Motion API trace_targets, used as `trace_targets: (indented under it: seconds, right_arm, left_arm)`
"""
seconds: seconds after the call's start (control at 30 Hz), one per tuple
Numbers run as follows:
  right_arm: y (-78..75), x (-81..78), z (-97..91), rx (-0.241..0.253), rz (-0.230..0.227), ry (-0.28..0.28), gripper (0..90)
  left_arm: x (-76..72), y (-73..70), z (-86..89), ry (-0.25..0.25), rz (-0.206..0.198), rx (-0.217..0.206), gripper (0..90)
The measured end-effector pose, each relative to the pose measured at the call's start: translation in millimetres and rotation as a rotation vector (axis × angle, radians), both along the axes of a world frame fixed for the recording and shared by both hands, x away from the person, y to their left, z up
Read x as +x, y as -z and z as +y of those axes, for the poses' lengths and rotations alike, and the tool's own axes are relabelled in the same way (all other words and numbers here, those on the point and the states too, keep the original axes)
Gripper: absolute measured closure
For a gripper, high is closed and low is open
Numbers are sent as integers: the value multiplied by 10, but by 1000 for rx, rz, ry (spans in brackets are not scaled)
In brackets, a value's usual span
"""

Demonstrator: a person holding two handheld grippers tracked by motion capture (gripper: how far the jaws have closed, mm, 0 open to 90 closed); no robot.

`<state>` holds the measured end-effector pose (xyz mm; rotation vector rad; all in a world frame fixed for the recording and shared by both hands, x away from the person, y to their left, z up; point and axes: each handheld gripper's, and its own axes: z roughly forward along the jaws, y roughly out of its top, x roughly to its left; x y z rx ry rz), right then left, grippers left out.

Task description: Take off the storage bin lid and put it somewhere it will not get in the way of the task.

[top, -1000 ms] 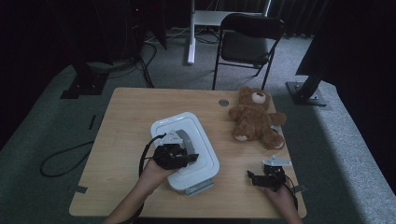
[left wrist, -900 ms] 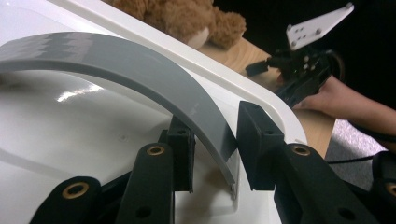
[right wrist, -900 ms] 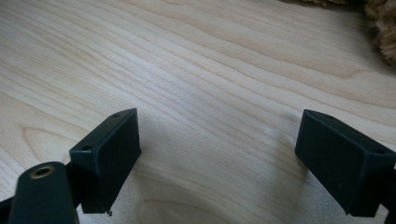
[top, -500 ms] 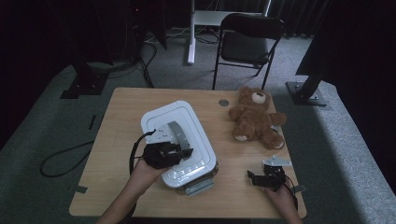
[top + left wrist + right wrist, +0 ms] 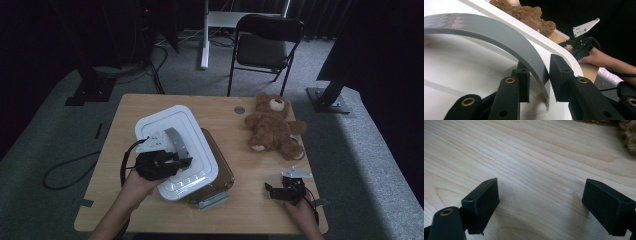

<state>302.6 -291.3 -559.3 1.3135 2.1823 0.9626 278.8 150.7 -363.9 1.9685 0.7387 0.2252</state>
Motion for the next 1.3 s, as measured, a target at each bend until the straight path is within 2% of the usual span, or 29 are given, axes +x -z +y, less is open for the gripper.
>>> trace_targets:
  seconds: [0.3, 0.33, 0.5, 0.6, 0.97, 1.13, 1.2, 1.3]
  right_arm:
    - [0, 0, -1, -1, 0, -1, 132]
    - [0, 0, -1, -1, 0, -1, 132]
    - [0, 0, 0, 0, 1, 0, 132]
    - [0, -1, 1, 1, 2, 1, 132]
    - [0, -1, -1, 0, 2, 2, 132]
    - [0, -1, 0, 0, 2, 3, 132]
    - [0, 0, -1, 0, 2, 4, 132]
    - [0, 0, -1, 0, 2, 4, 132]
  left_arm:
    - [-84, -91, 245, -43, -31, 31, 718]
    - [-106, -105, 312, -55, -37, 33, 718]
    - [-142, -100, 466, -84, -42, 34, 718]
    - [-169, -73, 537, -100, -48, 54, 717]
    - [-264, 10, 805, -126, -26, 71, 716]
    - [-267, 85, 953, -137, -5, 53, 716]
    - [-266, 158, 1014, -146, 6, 52, 716]
    - [-262, 187, 1028, -149, 14, 50, 716]
